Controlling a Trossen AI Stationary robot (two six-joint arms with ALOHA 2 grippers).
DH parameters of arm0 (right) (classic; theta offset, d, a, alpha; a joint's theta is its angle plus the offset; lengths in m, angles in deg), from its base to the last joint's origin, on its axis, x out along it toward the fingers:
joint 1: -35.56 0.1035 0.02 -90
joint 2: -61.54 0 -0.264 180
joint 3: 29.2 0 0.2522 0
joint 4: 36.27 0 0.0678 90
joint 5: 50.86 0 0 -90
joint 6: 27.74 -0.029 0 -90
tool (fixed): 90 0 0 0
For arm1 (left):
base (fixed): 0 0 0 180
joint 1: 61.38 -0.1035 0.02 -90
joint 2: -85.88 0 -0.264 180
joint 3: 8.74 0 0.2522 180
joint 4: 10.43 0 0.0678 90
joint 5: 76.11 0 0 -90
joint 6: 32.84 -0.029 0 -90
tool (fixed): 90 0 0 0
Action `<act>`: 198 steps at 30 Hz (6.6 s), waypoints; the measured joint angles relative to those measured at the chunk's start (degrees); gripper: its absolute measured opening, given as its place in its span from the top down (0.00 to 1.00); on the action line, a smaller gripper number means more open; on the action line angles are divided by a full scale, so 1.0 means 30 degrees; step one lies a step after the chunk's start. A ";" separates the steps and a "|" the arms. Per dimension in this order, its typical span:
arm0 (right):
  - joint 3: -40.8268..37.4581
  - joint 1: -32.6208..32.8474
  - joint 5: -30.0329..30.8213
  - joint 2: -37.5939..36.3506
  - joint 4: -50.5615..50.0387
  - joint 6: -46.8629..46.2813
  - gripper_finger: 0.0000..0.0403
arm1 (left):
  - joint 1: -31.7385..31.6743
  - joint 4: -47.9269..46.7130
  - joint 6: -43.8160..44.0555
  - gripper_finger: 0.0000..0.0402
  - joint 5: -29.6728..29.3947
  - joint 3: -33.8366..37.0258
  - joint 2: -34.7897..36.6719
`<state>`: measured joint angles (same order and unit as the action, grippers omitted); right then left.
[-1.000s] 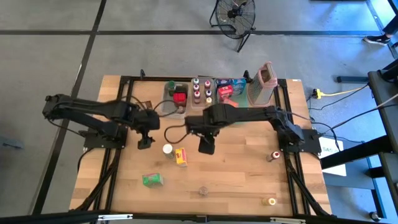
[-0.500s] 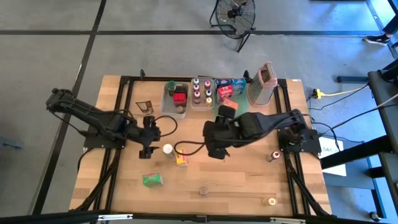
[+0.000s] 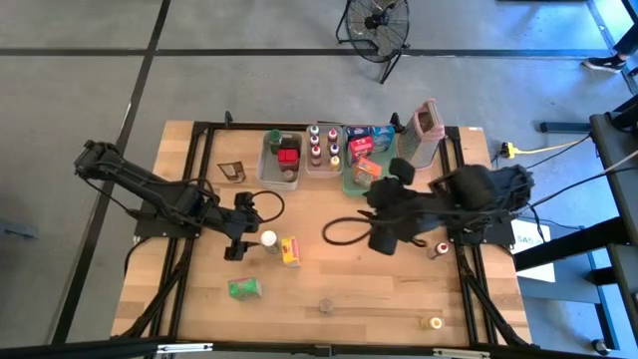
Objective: Pick & Place Kitchen Items
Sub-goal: Put the white seasoning bottle into the gray bin
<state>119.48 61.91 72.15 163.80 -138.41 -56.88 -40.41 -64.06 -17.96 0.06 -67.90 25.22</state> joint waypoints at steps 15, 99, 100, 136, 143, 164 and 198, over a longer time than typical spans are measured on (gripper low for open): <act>-0.0007 0.1365 0.1528 -0.0364 0.0066 -0.0631 0.55 | -0.0058 0.3712 -0.1029 0.21 0.0681 0.0938 -0.1130; -0.0102 0.1745 0.1438 -0.0342 0.0372 -0.1130 0.55 | -0.1967 0.3953 -0.2180 0.49 0.2770 0.0945 -0.4138; -0.0102 0.1742 0.1438 -0.0342 0.0372 -0.1130 0.55 | -0.1967 0.3958 -0.2176 0.49 0.2770 0.0945 -0.4138; -0.0102 -0.0665 0.1999 -0.0342 0.0981 0.2464 0.55 | -1.0318 -0.5936 -1.0356 0.49 0.0944 -0.6222 -0.0423; -0.0102 -0.1578 0.1992 -0.0342 0.0991 0.3399 0.55 | -1.4645 -0.5323 -1.3129 0.49 0.3532 -0.6253 -0.0444; -0.0102 -0.3740 0.0943 -0.0342 0.0932 0.5195 0.55 | -2.1434 -0.2445 -1.7437 0.49 1.0039 -0.6253 -0.4787; -0.0102 -0.3927 0.0425 -0.0342 0.0758 0.5215 0.55 | -2.2301 -0.1056 -1.9579 0.49 1.0763 -0.6253 -0.8869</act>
<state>119.17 50.13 73.42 162.77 -136.14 -41.23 -107.32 -67.22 -76.69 32.35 -86.66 -1.39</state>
